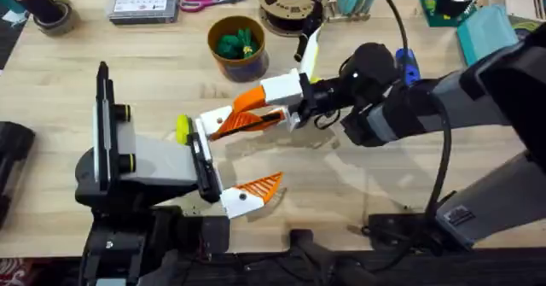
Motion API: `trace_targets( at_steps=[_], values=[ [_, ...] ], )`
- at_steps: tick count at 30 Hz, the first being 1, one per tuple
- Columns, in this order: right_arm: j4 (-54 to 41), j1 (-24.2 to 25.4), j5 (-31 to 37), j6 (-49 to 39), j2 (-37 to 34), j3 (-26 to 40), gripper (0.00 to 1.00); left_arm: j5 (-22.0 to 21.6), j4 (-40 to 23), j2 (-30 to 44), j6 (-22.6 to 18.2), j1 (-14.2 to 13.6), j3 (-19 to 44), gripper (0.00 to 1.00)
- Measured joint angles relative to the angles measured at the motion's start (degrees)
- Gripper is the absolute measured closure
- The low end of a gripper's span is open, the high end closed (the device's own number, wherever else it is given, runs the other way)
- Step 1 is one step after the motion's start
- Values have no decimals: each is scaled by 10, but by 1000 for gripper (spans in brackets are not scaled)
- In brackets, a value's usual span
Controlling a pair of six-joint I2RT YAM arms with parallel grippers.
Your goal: Pick up the gripper from the table and insert it into the empty holder that is missing its gripper. Then pick up a screw, insert it into the mounting hole, and use the screwdriver to tighten it. Finally, clean up the table by picking up the vegetable and placing it into the bucket.
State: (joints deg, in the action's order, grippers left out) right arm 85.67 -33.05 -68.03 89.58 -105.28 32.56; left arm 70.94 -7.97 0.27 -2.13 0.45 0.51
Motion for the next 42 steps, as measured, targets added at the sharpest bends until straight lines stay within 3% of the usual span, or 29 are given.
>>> trace_targets(
  at_steps=[9, 12, 17, 21, 26, 33, 42],
  values=[
    [0, 47, -20, -10, 0, 0, 7, 0, 0, 0, 0, 0, 0, 15],
    [-61, 81, -30, -36, 5, 5, 7, 0, 0, 0, 0, 0, 0, 15],
    [-370, 132, -47, -166, 71, 46, 6, 0, 0, 0, 0, 0, 0, 15],
    [-650, 172, -54, -323, 138, 128, 6, 0, 0, 0, 0, 0, 0, 15],
    [-920, 231, -43, -515, 186, 248, 6, 0, 0, 0, 0, 0, 0, 15],
    [-1207, 278, 84, -724, 226, 353, 6, 0, 0, 0, 0, 0, 0, 15],
    [-1379, 278, 329, -884, 333, 378, 6, 0, 0, 0, 0, 0, 0, 15]
  ],
)
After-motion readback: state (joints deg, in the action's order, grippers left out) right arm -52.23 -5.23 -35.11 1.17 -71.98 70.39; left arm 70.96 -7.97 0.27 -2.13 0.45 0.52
